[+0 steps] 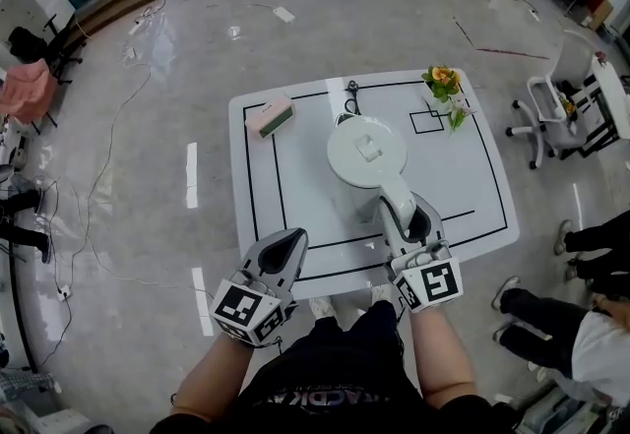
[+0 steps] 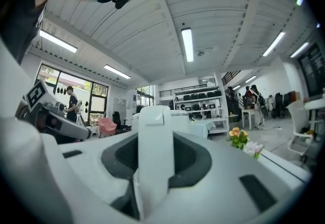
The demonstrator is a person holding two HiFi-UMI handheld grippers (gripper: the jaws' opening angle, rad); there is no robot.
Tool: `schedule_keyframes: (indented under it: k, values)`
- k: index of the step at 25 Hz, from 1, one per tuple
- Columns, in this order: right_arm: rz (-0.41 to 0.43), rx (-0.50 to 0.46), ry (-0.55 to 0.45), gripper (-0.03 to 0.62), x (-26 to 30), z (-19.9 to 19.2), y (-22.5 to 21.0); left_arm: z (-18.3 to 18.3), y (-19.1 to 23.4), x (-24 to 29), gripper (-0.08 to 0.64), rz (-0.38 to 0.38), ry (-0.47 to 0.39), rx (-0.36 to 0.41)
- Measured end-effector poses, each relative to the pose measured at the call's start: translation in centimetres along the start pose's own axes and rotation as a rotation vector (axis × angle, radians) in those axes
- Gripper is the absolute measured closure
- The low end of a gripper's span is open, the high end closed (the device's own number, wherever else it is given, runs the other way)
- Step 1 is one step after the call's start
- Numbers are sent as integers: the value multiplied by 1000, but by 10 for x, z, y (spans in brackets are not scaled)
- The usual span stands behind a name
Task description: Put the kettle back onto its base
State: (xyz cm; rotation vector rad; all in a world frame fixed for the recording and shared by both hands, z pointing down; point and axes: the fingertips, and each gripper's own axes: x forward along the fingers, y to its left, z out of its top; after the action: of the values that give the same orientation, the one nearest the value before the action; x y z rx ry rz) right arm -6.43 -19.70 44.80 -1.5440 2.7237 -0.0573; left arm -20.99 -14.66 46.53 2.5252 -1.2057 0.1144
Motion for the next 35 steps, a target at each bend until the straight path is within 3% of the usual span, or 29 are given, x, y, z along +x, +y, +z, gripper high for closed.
schedule_keyframes:
  k: [21,35]
  values:
    - [-1,35,-8,468,-7,-9,-3,0,0,2,555,-7,-4,1]
    - [24,42,64,460,-20,-21,0,0,-14,-2,555,-28,-15,4]
